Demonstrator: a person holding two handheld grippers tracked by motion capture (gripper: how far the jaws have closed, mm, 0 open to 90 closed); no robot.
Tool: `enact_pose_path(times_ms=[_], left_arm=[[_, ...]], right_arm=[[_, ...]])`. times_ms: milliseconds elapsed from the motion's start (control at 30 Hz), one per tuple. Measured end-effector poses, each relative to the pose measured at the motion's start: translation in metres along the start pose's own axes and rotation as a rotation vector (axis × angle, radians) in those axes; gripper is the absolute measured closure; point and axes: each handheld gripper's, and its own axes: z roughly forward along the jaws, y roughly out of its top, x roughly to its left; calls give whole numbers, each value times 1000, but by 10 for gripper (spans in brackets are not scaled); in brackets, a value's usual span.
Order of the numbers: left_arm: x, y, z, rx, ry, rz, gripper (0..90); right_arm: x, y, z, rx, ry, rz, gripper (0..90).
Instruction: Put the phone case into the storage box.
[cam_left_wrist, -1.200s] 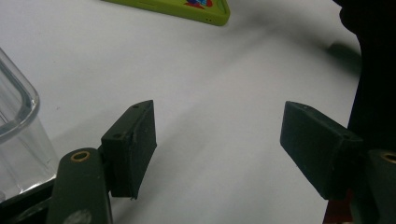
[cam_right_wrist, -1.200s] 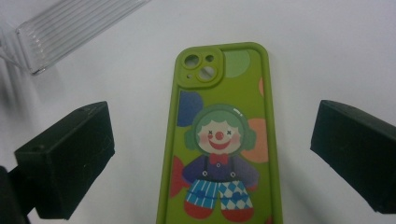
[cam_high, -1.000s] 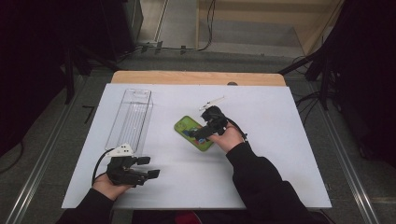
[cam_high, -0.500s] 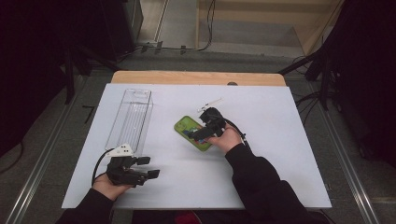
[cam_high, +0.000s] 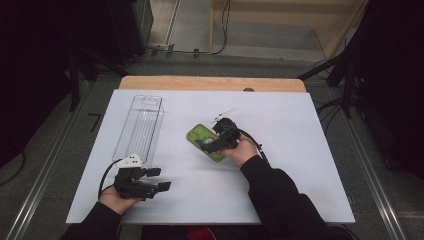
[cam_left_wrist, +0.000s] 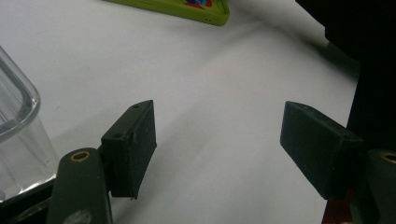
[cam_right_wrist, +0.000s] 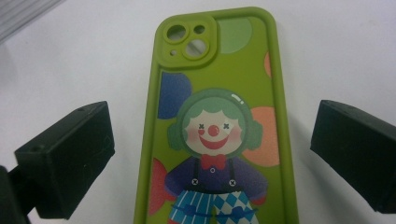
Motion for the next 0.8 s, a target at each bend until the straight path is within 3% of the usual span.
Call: enact_pose_path(times_ms=[400, 667, 800], left_arm=[[0, 0, 0, 3, 1, 0, 277], [0, 0, 0, 6, 2, 0, 277], [0, 0, 1, 7, 2, 0, 277]], right_arm=[[2, -4, 10, 36, -27, -22, 0], [11, -7, 13, 37, -124, -100, 48], [14, -8, 14, 34, -146, -101, 60]])
